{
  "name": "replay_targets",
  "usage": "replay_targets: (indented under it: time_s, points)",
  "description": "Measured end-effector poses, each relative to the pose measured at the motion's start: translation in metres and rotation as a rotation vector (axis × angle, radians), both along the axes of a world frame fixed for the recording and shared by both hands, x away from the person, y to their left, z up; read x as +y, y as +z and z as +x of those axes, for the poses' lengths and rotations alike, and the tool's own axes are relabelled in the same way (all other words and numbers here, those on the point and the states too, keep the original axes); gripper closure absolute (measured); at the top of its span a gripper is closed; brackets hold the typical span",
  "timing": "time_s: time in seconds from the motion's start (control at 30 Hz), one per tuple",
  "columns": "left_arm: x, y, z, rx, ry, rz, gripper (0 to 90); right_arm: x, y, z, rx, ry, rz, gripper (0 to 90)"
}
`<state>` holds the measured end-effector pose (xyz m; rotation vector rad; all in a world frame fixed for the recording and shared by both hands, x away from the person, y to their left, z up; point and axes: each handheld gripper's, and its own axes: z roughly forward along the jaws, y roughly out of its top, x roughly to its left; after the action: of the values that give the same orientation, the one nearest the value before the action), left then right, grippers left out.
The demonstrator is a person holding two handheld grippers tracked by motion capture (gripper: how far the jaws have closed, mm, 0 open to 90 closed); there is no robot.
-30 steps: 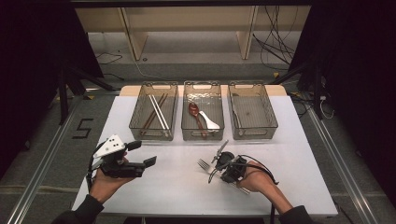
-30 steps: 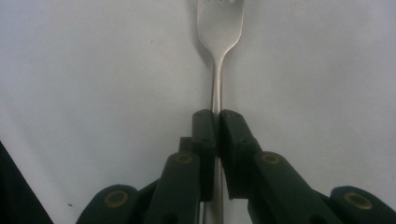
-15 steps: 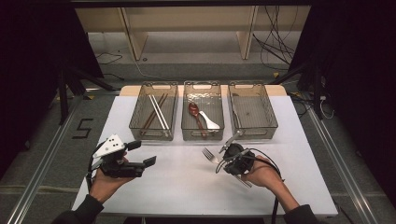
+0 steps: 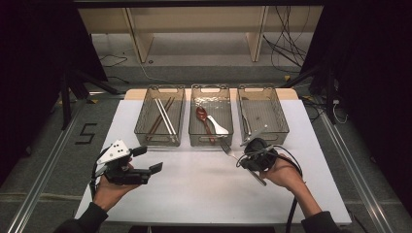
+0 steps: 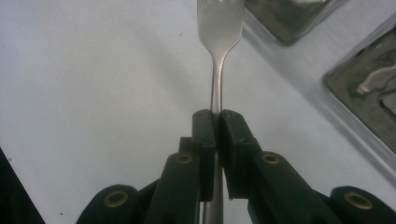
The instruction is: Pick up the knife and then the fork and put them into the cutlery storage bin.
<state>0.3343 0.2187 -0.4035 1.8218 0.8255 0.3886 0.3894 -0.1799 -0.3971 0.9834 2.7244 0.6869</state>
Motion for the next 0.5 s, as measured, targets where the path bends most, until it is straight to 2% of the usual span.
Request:
replay_targets:
  time_s: [0.2, 0.3, 0.5]
  points:
    - [0.0, 0.0, 0.0, 0.001, 0.005, 0.001, 15.4, -0.011, 0.014, 0.006, -0.036, -0.034, 0.054, 85.2]
    - [-0.001, -0.001, 0.0, 0.003, 0.005, 0.001, 15.3, -0.017, 0.02, 0.012, -0.064, -0.052, 0.067, 85.1]
    - [0.0, -0.001, 0.001, 0.003, 0.006, 0.004, 15.3, -0.028, 0.03, 0.02, -0.089, -0.094, 0.099, 85.1]
